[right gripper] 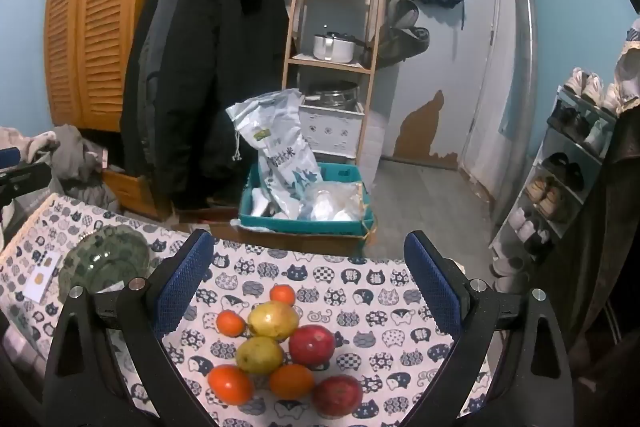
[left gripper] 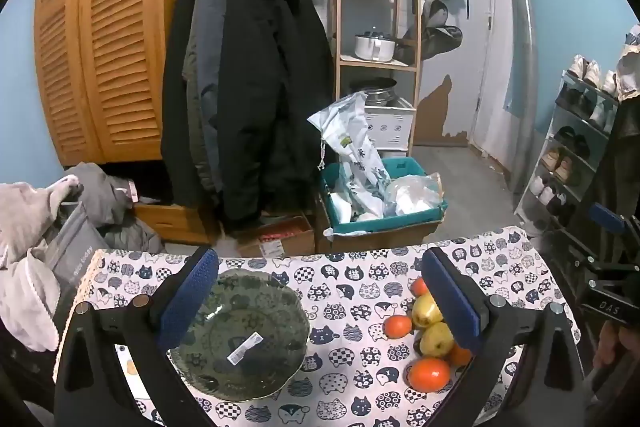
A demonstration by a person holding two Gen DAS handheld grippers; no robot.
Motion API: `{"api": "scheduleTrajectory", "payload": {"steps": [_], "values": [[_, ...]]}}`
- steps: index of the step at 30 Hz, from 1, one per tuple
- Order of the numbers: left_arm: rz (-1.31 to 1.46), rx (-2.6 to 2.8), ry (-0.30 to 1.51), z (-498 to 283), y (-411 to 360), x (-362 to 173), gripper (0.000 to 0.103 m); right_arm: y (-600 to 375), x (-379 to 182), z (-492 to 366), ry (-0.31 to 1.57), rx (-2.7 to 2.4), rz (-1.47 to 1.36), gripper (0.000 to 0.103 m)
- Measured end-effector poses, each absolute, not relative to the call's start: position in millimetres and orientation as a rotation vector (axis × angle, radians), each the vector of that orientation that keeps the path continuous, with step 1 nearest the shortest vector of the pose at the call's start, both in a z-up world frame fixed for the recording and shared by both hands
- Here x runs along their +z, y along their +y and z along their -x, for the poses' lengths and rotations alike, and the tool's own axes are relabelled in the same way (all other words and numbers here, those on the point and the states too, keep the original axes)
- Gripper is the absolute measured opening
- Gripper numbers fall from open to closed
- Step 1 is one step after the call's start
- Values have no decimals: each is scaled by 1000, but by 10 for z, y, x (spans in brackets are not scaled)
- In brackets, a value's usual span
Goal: Organize fruits
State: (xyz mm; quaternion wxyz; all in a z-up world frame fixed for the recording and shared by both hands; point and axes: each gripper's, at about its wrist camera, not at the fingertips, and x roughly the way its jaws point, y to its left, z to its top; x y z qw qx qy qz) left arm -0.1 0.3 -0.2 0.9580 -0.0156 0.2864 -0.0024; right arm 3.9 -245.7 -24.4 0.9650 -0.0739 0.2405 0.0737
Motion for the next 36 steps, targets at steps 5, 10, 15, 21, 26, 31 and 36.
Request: {"api": "scheduleTrajectory", "payload": {"steps": [5, 10, 15, 21, 26, 31, 36], "values": [[38, 0, 582, 8, 67, 5, 102, -2439, -243, -41, 493, 151, 154, 95], [35, 6, 583, 13, 63, -19, 102, -2431, -240, -36, 489, 146, 157, 95], [31, 10, 584, 9, 55, -16, 102, -2431, -239, -48, 490, 147, 159, 95], [22, 21, 586, -1, 45, -42, 102, -2426, -237, -53, 489, 147, 161, 95], [23, 29, 587, -2, 63, -35, 102, -2418, -235, -53, 489, 147, 161, 95], [25, 28, 587, -4, 79, -41, 102, -2411, -237, -55, 489, 147, 163, 95], [25, 24, 586, -9, 95, -45, 102, -2404, -237, -56, 489, 145, 164, 95]]}}
